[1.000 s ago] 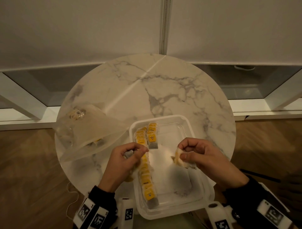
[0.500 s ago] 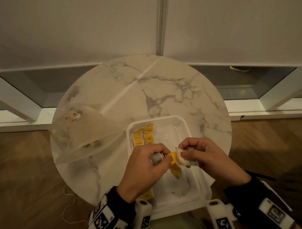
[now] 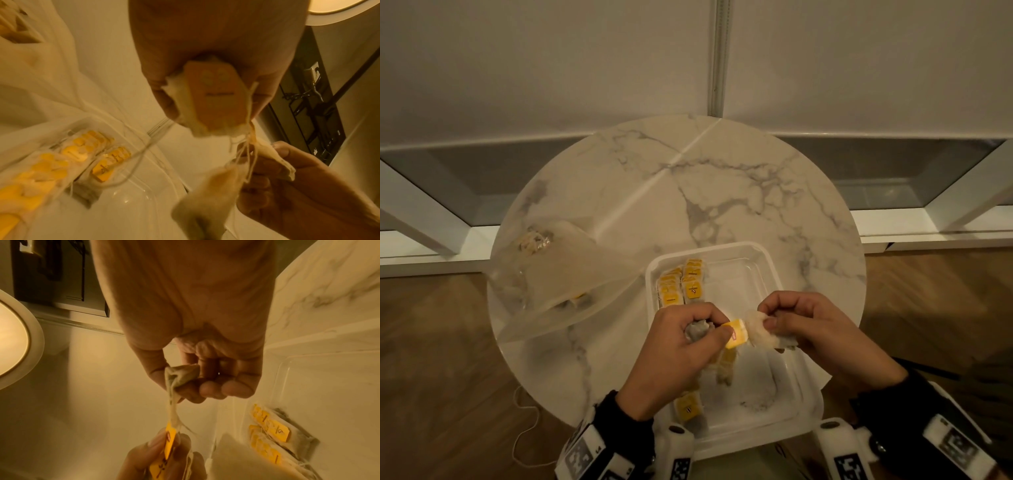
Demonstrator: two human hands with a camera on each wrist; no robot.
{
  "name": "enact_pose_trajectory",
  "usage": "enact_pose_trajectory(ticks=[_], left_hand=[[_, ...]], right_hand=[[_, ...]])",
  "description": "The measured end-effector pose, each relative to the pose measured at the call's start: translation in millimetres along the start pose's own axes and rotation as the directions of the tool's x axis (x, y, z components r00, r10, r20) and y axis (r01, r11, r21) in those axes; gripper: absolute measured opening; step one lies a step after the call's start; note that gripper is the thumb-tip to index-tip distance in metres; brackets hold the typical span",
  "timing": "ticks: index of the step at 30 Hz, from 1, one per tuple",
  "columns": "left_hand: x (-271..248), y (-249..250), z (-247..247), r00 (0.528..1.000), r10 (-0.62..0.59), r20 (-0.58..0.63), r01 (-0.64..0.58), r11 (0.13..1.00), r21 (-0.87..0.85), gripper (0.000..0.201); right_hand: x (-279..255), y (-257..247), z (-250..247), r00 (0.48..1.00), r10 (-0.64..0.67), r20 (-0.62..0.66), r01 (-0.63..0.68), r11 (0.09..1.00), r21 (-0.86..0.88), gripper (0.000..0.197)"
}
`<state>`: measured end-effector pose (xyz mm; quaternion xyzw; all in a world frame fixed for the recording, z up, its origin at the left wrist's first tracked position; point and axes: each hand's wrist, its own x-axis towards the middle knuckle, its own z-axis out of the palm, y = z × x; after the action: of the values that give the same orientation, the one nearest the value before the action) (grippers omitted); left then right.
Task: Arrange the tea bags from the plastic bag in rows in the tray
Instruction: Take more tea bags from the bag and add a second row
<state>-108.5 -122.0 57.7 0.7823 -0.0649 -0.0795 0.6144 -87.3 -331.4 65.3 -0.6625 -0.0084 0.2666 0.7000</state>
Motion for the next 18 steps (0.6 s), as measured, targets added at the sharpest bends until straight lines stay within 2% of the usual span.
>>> enact_pose_trajectory(ticks=[3, 10, 15, 18], left_hand=[[-1.4, 0.0, 1.0, 1.000, 0.001, -0.004, -0.001, 1.000, -0.005, 0.013], [-3.7, -4.1, 5.6, 0.999, 0.042, -0.005, -0.042, 0.999, 0.021, 0.011], [-3.4, -0.9, 6.4, 0.997, 0.016, 0.070, -0.010, 0.996, -0.093, 0.025], [-0.6, -7.9, 7.3, 0.999, -0.014, 0.049, 0.023, 0.983, -0.181, 0.030]], right_hand=[[-2.3, 0.9, 0.8, 1.000, 0.006, 0.004, -0.006, 1.000, 0.003, 0.025], [-3.3, 4.3, 6.3, 1.000, -0.008, 0.022, 0.007, 1.000, 0.008, 0.024], [-5.6, 0.9, 5.7, 0.997, -0.038, 0.063, 0.037, 0.999, 0.009, 0.016], [-7.7, -2.8, 2.7, 0.993, -0.037, 0.113, 0.039, 0.999, -0.012, 0.026]])
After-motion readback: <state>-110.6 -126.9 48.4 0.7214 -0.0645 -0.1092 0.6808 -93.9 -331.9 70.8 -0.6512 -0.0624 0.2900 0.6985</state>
